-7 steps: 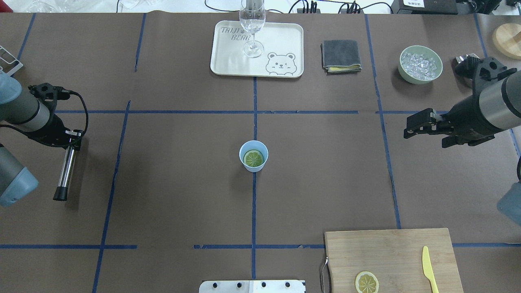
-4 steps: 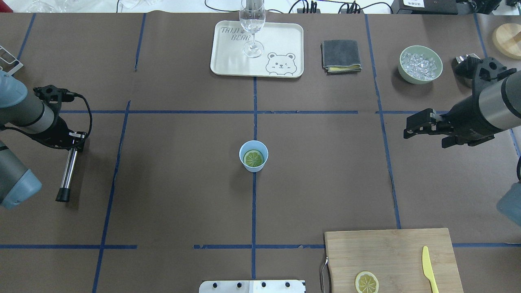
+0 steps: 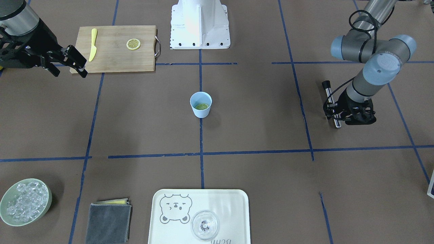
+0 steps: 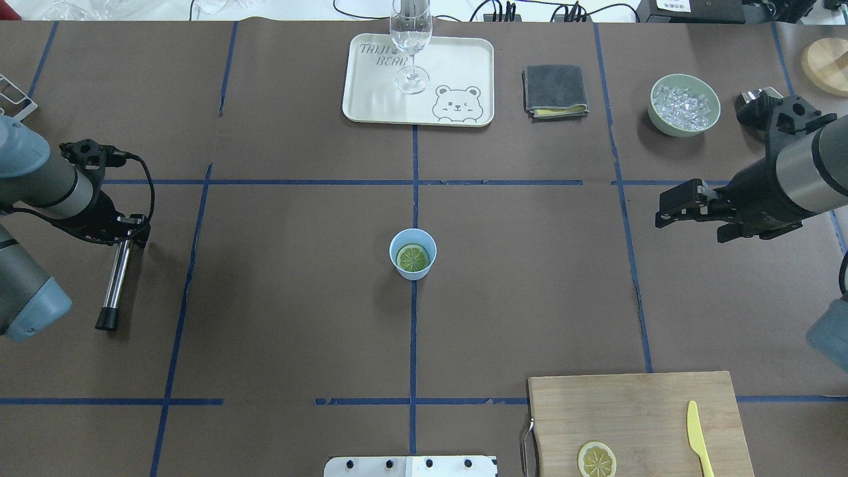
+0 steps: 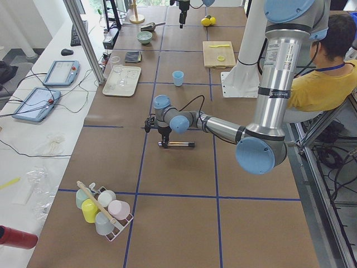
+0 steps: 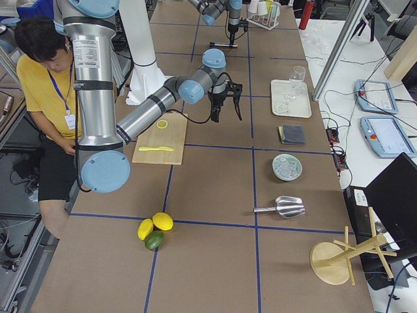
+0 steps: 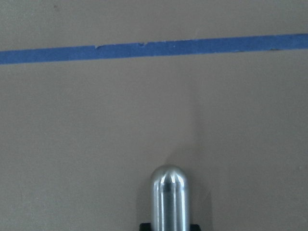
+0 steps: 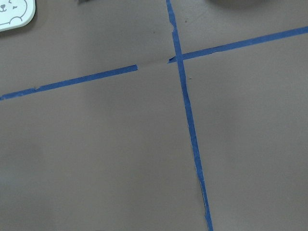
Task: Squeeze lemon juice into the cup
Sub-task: 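Lower the muddler onto the table and open the left gripper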
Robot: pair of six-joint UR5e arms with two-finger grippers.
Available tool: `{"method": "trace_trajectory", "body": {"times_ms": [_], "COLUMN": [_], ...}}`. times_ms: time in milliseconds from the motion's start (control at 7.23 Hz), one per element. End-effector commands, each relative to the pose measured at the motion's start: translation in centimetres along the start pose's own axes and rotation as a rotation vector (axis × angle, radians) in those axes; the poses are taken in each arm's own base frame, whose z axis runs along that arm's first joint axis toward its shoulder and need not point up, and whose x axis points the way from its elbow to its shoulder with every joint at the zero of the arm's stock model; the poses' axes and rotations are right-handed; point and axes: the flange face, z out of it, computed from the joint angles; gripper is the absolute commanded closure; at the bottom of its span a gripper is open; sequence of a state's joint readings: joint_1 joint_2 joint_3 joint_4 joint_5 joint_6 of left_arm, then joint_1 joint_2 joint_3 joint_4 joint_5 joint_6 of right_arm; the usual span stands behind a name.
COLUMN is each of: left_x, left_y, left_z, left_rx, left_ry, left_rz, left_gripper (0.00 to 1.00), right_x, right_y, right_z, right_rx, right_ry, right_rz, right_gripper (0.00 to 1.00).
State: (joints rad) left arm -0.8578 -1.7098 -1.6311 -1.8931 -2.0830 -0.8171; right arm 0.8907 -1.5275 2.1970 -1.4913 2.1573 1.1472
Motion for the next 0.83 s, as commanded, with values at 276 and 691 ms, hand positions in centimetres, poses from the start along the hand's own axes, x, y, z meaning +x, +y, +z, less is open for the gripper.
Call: {"method": "trace_trajectory", "body": {"times_ms": [276,691], "left_x": [2.0,-7.6], "left_y": [1.0,-1.8], "left_z": [-9.0,-16.5], "left_rx": [0.126,0.229], "left_ry": [0.089,0.107], "left_rz": [0.061,0.205], "left_gripper": [0.00,0.00], "right_x": [0.5,8.0], "right_y": [-0.1,-2.9], "right_z": [-0.6,-1.5], "right_rx": [0.002,0.000], "right_ry": [-0.002,0.060], "right_rz": [-0.004,-0.090], "right_gripper": [0.00,0.00]}}
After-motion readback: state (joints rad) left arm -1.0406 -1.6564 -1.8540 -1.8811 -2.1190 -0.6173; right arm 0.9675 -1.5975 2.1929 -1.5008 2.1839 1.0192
